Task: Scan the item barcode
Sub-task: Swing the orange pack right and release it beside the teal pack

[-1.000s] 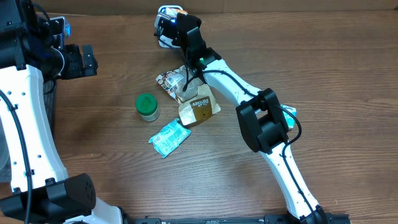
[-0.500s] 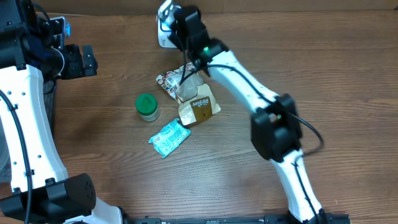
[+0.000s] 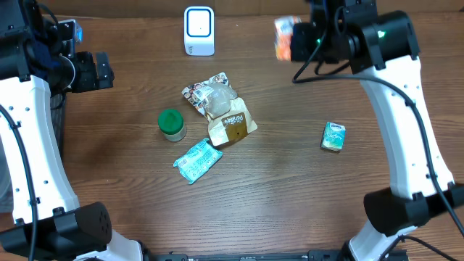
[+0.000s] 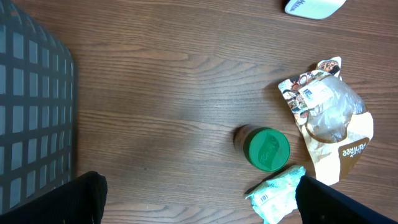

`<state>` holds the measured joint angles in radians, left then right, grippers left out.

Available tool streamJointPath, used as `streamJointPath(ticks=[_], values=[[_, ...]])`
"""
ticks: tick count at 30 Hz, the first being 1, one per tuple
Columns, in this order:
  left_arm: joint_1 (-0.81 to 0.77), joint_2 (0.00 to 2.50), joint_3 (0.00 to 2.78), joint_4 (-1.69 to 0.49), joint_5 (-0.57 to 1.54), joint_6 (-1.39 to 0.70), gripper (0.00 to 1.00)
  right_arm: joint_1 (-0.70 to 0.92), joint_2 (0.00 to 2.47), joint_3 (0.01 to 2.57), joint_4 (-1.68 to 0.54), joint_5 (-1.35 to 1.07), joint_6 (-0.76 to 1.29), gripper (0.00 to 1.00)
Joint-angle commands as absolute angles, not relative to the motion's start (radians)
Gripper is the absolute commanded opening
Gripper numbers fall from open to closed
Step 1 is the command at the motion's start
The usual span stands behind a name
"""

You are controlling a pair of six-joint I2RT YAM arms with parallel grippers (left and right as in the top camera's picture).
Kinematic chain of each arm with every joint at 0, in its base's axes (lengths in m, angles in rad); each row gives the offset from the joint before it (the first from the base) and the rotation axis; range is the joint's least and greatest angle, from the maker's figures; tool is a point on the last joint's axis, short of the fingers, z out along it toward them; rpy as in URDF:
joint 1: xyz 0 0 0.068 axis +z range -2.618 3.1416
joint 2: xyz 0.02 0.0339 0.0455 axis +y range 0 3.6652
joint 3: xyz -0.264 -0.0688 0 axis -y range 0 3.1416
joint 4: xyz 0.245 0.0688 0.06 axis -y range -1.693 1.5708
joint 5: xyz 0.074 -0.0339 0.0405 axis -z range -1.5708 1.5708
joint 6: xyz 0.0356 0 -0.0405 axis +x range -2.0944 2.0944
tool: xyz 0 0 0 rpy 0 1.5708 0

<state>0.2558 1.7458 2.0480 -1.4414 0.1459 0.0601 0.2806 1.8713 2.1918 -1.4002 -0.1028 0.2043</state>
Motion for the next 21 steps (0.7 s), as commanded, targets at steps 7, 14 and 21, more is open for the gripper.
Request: streamJointPath(ticks=[7,14,21], values=[[0.257,1.747,2.043,-1.439,0.154,0.082,0.99,0.214,1.921,1.841,-1.363,-0.138,0.271,0.04],[0.257,1.747,2.043,-1.439,0.154,0.082,1.00,0.160,1.921,1.579,-1.248,-0.136,0.289,0.04],[0.257,1.747,2.043,-1.439,0.154,0.082,1.00,0.084,1.921,1.406,-1.139,-0.106,0.289,0.04]])
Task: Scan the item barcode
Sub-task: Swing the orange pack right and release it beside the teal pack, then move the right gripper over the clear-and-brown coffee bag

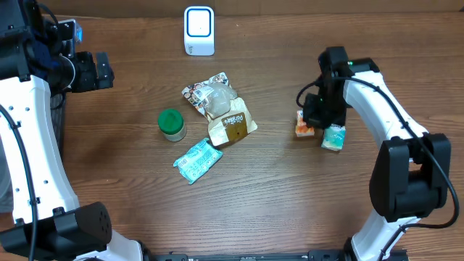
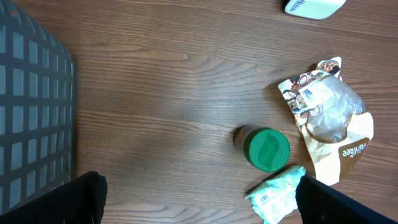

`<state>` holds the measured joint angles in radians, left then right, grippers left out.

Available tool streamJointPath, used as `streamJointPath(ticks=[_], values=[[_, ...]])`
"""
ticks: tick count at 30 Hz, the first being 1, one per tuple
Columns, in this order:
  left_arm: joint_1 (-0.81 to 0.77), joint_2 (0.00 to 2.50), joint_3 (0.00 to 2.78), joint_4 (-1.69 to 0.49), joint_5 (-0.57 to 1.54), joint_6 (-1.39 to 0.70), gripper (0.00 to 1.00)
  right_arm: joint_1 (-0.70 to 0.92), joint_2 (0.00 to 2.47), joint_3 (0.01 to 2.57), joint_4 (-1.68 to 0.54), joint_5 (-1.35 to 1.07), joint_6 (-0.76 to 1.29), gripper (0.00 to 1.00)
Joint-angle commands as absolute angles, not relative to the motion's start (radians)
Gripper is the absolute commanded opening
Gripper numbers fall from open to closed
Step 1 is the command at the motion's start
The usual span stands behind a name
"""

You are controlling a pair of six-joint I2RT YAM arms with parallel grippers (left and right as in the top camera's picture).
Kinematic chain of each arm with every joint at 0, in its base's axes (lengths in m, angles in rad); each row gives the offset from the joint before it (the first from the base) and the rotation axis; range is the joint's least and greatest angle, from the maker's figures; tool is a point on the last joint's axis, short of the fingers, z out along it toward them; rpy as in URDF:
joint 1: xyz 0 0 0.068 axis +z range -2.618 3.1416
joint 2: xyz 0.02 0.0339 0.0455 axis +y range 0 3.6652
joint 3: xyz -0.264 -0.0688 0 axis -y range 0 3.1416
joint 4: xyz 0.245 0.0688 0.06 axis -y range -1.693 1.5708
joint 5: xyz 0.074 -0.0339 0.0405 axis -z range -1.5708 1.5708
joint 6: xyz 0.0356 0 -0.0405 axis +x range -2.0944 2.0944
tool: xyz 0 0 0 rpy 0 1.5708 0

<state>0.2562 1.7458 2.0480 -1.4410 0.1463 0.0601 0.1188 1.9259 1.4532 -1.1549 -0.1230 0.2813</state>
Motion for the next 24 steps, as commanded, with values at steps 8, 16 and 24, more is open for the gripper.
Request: streamJointPath(ticks=[8,16,24], values=[[0.257,1.747,2.043,-1.439,0.154,0.082,0.99,-0.006,1.921,1.346,-1.128,-0.041,0.288,0.04],[0.257,1.747,2.043,-1.439,0.154,0.082,0.99,-0.046,1.921,1.353,-1.137,-0.039,0.285,0.38],[0.257,1.747,2.043,-1.439,0.154,0.082,1.00,-0.042,1.919,1.542,-1.290,-0.047,0.281,0.66]])
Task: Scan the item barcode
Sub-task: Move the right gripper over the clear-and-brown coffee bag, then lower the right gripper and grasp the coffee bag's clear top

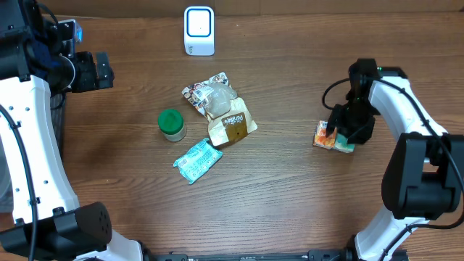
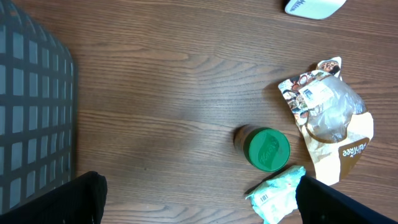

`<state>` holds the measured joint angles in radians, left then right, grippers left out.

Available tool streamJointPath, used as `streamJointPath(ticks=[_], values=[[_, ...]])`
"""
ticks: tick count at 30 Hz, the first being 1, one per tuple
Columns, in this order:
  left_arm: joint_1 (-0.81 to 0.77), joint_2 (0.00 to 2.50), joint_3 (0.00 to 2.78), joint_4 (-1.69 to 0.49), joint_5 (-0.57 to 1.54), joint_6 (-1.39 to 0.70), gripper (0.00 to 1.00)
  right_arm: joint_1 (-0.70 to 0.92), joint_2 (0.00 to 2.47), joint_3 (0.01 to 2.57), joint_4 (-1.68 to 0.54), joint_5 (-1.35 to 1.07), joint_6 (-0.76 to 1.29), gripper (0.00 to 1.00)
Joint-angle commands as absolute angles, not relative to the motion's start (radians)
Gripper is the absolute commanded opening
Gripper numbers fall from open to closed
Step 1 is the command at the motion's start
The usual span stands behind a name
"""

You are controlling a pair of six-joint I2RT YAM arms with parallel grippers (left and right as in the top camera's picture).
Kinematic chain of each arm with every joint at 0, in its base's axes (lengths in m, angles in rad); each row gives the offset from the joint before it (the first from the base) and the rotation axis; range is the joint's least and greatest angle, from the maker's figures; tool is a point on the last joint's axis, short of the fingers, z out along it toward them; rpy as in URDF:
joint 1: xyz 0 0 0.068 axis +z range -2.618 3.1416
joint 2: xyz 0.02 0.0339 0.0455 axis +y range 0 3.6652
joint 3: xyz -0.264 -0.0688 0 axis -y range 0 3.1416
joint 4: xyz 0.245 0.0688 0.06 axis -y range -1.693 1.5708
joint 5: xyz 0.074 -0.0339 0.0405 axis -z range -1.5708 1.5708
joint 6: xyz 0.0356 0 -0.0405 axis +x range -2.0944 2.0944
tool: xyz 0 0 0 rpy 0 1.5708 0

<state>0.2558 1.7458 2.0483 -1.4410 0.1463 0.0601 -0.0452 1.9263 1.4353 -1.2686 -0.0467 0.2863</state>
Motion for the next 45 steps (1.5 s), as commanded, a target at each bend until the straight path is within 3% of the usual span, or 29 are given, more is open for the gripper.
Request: streamJointPath(ticks=[1,4,8,14,22,33,45], values=[[0.257,1.747,2.043,-1.439,0.154,0.082,1.00,-0.039,1.919,1.569,-1.307,-0.047,0.281,0.71],[0.257,1.747,2.043,-1.439,0.154,0.082,1.00,-0.029,1.919,1.650,-1.345,-0.061,0.281,0.81],[0.257,1.747,2.043,-1.439,0.154,0.082,0.99,-0.015,1.919,1.698,-1.324,-0.130,0.280,0.83],[0.257,1.747,2.043,-1.439,0.154,0.082,1.00,0.051,1.923,1.673,-1.106,-0.325,0.280,0.85],[0.257,1.747,2.043,-1.439,0.154,0.082,0.99,0.244,2.022,1.631,-0.793,-0.389,0.289,0.93],[0.257,1.747,2.043,-1.439,0.154,0.082,0.99,0.319,2.230,1.631,-0.617,-0.569,0.258,0.77],[0.257,1.747,2.043,-1.439,0.154,0.082,1.00,0.370,2.303,1.629,-0.622,-0.691,0.255,0.66]])
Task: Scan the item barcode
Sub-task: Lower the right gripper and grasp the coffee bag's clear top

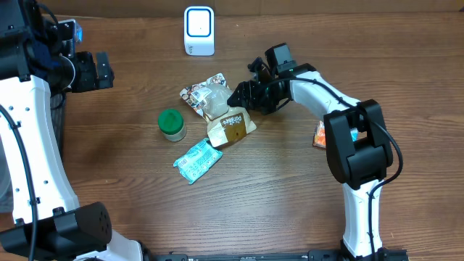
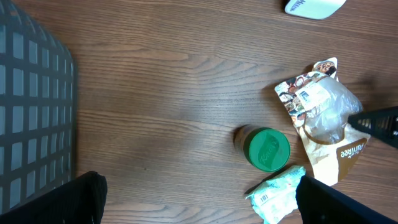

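Observation:
The white scanner (image 1: 199, 30) stands at the back of the table; its edge shows as the scanner (image 2: 314, 6) in the left wrist view. A brown and clear pouch (image 1: 221, 109) lies in the middle. My right gripper (image 1: 241, 93) is at the pouch's right edge, jaws apparently apart, one fingertip (image 2: 372, 121) over the pouch (image 2: 326, 118). A small orange packet (image 1: 320, 135) lies at the right, half hidden by the right arm. My left gripper (image 1: 91, 71) hovers far left, open and empty (image 2: 199, 199).
A green-lidded jar (image 1: 172, 124) and a teal packet (image 1: 197, 159) lie left of and below the pouch. A grey mesh basket (image 2: 31, 112) sits at the table's left edge. The right arm's base stands at the front right.
My right gripper has left the orange packet beside the teal box at the right and is now at the pouch in the middle. The pouch has shifted slightly. The left arm has not moved.
My right gripper held the orange packet high at the back right. Then it was down by the teal box, and then rested there with the packet on the table. Now the packet lies alone and the gripper is at the pouch.

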`<state>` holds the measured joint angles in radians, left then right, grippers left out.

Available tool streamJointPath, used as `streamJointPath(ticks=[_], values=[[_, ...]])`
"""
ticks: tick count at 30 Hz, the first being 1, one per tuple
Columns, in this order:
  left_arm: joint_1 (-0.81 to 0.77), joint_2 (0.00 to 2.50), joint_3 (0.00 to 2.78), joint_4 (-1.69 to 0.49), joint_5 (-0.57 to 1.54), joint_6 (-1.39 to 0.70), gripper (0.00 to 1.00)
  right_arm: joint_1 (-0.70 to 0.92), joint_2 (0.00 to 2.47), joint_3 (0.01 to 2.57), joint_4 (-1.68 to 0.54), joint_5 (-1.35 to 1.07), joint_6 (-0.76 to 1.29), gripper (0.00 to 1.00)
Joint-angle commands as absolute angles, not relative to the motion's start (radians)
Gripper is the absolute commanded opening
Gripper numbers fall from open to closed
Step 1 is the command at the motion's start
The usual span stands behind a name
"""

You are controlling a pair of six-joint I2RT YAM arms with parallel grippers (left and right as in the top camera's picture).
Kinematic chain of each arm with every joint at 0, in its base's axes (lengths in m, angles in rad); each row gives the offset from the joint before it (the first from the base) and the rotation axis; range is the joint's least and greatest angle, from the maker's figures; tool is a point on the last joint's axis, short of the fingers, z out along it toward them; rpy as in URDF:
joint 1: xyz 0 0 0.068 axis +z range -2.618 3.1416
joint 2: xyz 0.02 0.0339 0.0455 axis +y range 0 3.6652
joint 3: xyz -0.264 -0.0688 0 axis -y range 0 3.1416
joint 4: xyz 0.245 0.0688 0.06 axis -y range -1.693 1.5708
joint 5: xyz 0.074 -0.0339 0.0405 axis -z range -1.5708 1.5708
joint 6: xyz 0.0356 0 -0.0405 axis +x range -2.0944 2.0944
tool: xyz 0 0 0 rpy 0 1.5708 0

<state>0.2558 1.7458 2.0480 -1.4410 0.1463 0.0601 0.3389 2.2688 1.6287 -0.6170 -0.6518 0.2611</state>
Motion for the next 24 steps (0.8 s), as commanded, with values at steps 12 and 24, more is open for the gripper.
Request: streamJointPath(ticks=[12,24], values=[[0.257,1.747,2.043,-1.439,0.154,0.082,1.00,0.390,2.306,1.629,-0.622,-0.690,0.255,0.29],[0.257,1.747,2.043,-1.439,0.154,0.082,1.00,0.322,2.085,1.657,-0.734,-0.640,0.232,0.07]])
